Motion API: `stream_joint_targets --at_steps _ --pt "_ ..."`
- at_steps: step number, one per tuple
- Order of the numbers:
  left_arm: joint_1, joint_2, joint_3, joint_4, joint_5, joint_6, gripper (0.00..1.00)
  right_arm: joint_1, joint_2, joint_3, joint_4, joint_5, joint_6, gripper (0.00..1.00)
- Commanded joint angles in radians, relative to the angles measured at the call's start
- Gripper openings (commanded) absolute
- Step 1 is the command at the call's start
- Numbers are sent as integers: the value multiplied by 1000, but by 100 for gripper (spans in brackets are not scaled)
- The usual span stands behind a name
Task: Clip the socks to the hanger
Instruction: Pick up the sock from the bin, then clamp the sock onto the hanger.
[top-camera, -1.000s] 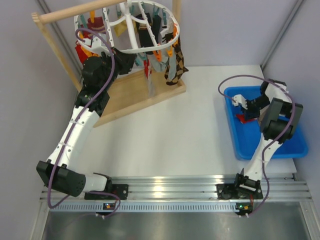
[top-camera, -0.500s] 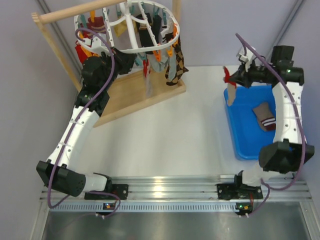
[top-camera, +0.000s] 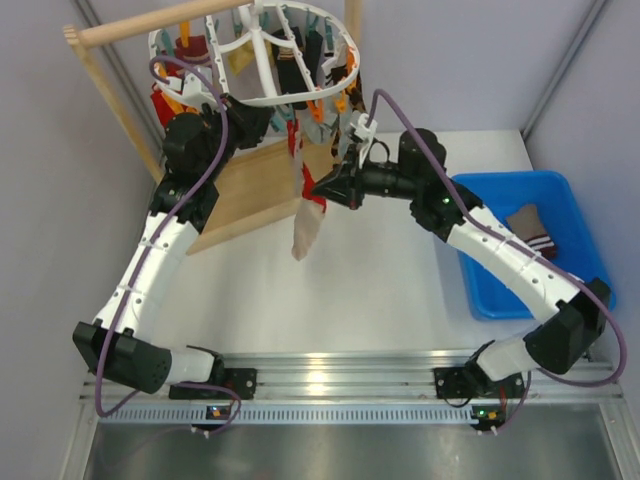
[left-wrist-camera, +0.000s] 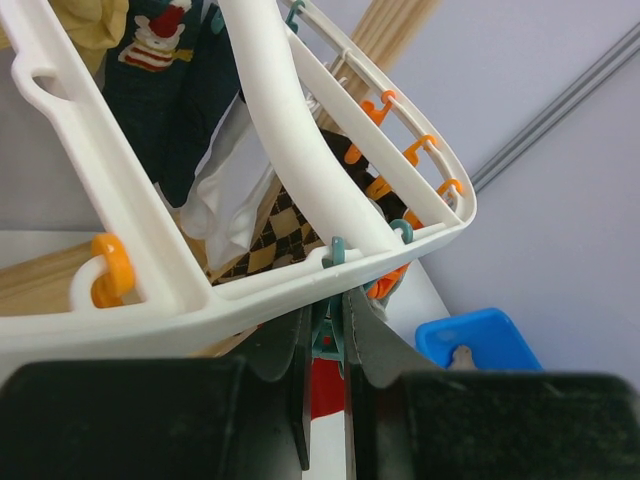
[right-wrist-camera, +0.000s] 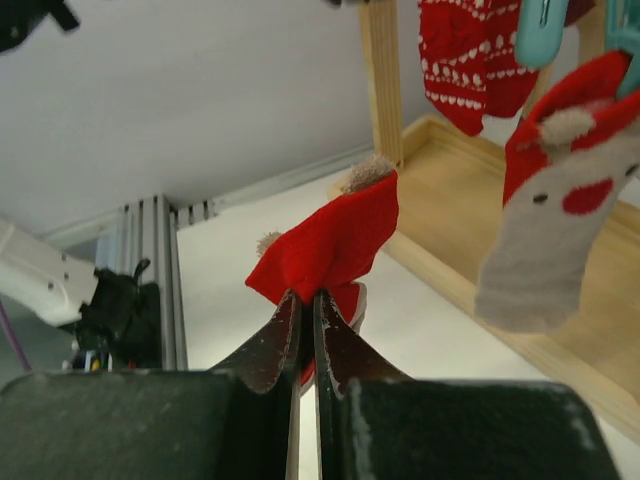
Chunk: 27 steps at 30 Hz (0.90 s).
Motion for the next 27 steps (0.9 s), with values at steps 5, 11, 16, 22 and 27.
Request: stream_joint_targets --at_steps 5,11,16,22,27 --pt "11 -45 -2 88 18 -17 0 62 218 220 213 208 214 0" --pt "11 -66 -14 77 30 -6 0 62 350 335 231 259 255 0" --pt "11 -83 -33 63 27 12 0 57 369 334 267 287 258 0" --pt "11 -94 -50 47 28 48 0 50 364 325 317 253 284 0" --pt "11 -91 -50 47 47 49 0 47 367 331 336 233 303 0"
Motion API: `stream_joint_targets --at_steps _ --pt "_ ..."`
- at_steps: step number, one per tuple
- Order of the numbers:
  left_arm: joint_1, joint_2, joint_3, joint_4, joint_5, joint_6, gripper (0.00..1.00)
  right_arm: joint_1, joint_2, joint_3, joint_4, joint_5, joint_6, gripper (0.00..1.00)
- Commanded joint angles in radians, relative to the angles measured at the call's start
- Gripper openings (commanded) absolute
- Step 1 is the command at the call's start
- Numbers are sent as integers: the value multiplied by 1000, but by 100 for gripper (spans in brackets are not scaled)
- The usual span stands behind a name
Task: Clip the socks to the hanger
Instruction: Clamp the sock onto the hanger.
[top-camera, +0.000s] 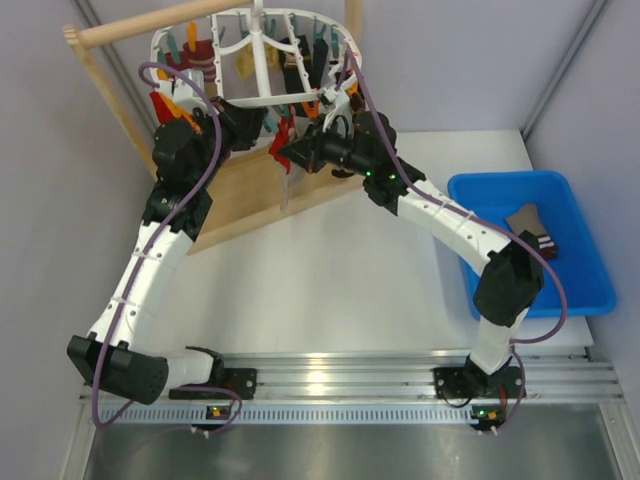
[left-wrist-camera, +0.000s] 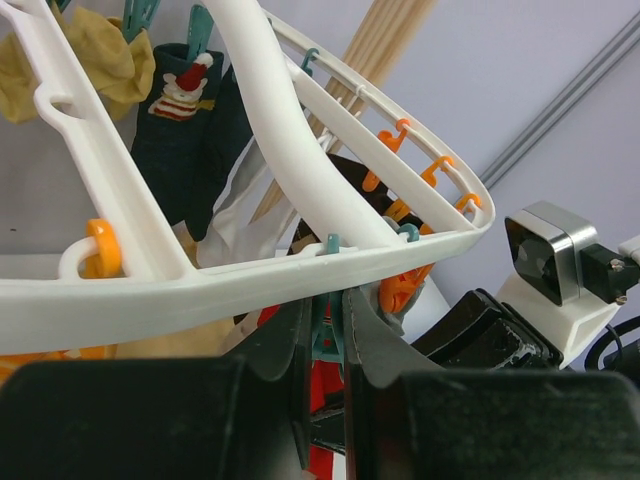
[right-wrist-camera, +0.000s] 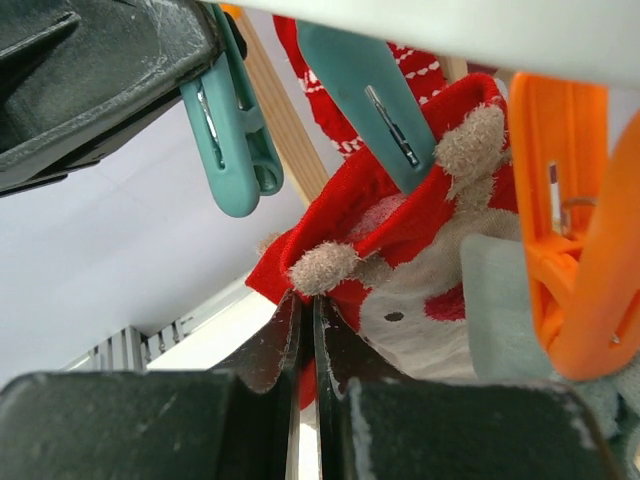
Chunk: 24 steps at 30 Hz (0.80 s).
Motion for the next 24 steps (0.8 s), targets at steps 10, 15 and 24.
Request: stream_joint_targets --at_steps 10,15,24 --pt "0 -20 -18 17 43 5 0 -4 -14 66 140 -41 75 0" --pt "0 -18 -26 15 45 0 0 -10 -13 69 154 -47 89 0" --pt "0 -8 -30 17 63 -29 0 -8 -4 84 180 -55 100 0"
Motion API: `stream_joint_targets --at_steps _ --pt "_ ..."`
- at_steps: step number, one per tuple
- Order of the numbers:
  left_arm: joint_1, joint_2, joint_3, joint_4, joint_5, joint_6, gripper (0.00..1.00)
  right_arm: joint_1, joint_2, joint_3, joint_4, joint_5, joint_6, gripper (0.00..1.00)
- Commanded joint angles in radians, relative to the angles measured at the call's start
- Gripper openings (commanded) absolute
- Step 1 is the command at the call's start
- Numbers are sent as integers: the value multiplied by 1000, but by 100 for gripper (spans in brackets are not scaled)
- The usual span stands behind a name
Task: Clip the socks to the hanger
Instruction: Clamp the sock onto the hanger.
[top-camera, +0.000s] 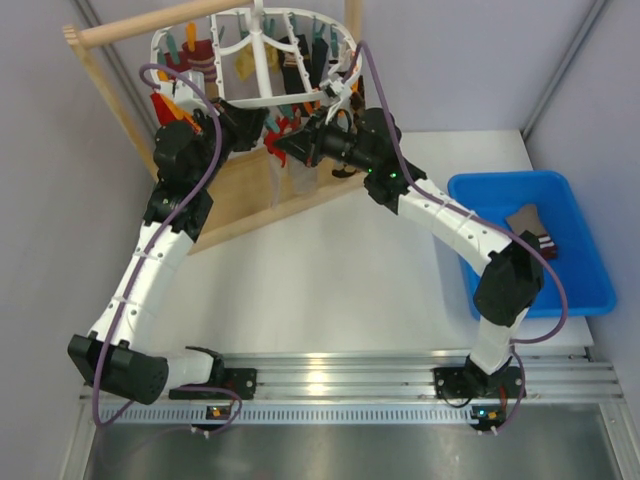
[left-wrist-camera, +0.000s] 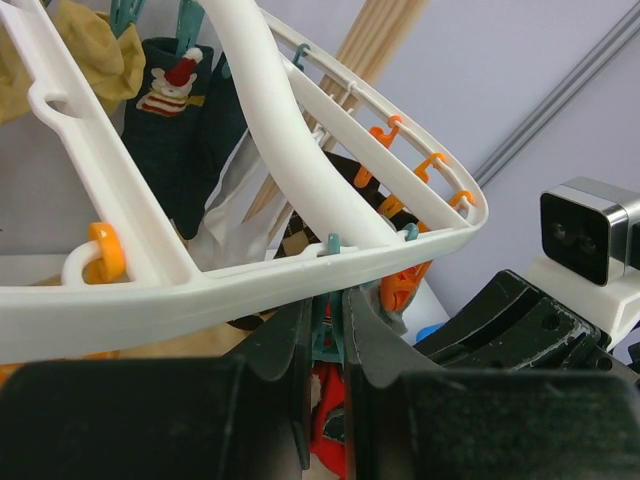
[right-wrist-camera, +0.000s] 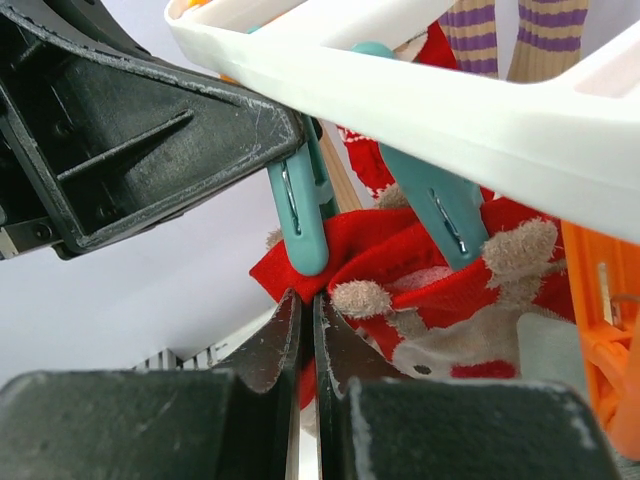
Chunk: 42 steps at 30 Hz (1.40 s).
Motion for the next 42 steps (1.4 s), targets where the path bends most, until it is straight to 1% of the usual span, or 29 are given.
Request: stream_joint_targets --at_steps 1,2,3,4,5,7,8,10,11,14,20,25,29,36,41,42 --pt "0 -6 -13 -7 50 -29 0 -4 -4 76 80 -8 13 0" --pt "0 -5 -13 -7 52 -32 0 -4 -1 79 78 -3 11 0" --pt "0 -5 -13 -7 56 -41 3 -4 -1 84 77 5 5 0" --pt "0 -3 -15 -7 59 -44 8 -6 -1 85 75 8 1 0" --pt "0 -5 -14 -7 62 -46 17 -6 -1 85 71 14 -4 0" --pt "0 -8 -13 -7 64 -54 23 -13 -1 88 63 31 -12 0" --pt "0 -9 -10 -10 58 -55 31 -18 -2 87 57 41 -15 0" --pt "0 -20 -7 -10 46 -57 39 -30 -4 82 55 43 -13 0" --pt "0 -26 -3 -10 38 -54 46 -33 -11 81 54 45 -12 0" --pt "1 -44 14 -20 15 -38 51 -52 -28 64 51 43 -18 0" --pt "3 -129 -1 -19 10 17 52 -96 -67 19 49 20 -39 0" --pt "12 -181 -4 -75 -51 61 47 -116 -79 2 40 -1 -62 0" --pt "16 -173 8 -102 -82 87 44 -125 -88 -10 35 -15 -70 0" --pt "18 -112 26 -91 -53 66 42 -134 -99 -21 31 -29 -91 0" --pt "18 -91 42 -97 -99 55 40 -135 -105 -22 31 -38 -98 0" --pt "18 -87 42 -100 -121 54 37 -135 -106 -24 31 -38 -98 0"
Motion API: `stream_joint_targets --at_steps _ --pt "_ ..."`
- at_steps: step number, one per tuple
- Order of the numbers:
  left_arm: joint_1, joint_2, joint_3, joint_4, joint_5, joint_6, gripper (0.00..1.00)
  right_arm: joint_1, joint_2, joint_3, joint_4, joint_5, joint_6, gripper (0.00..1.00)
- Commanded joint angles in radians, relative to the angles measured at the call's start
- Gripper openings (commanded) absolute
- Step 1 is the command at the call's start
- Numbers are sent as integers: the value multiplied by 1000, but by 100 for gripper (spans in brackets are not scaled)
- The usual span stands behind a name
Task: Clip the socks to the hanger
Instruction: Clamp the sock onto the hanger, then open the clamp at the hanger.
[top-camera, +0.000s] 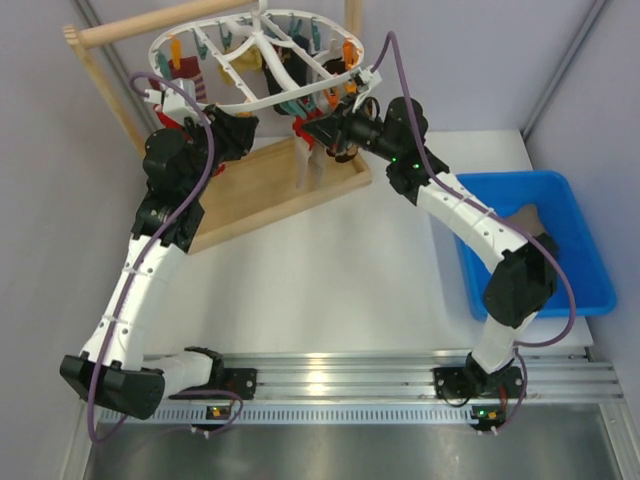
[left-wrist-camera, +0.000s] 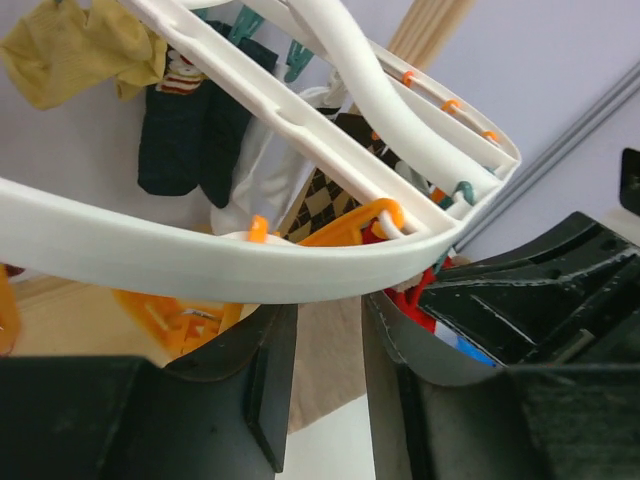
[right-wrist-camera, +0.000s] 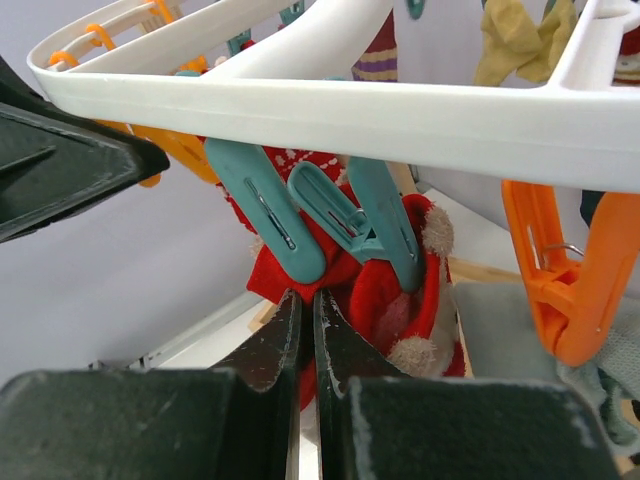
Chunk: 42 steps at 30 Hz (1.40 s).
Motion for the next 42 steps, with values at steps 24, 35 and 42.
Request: stream_joint_targets --at_steps 24,35,42 --pt "6 -18 41 66 -134 -23 27 -13 -70 -8 34 -27 -22 0" --pt "6 -12 39 112 -112 -49 27 -12 -67 -12 33 -54 -18 0" --pt "6 19 70 103 -88 -57 4 -12 -96 -19 -20 -97 -87 27"
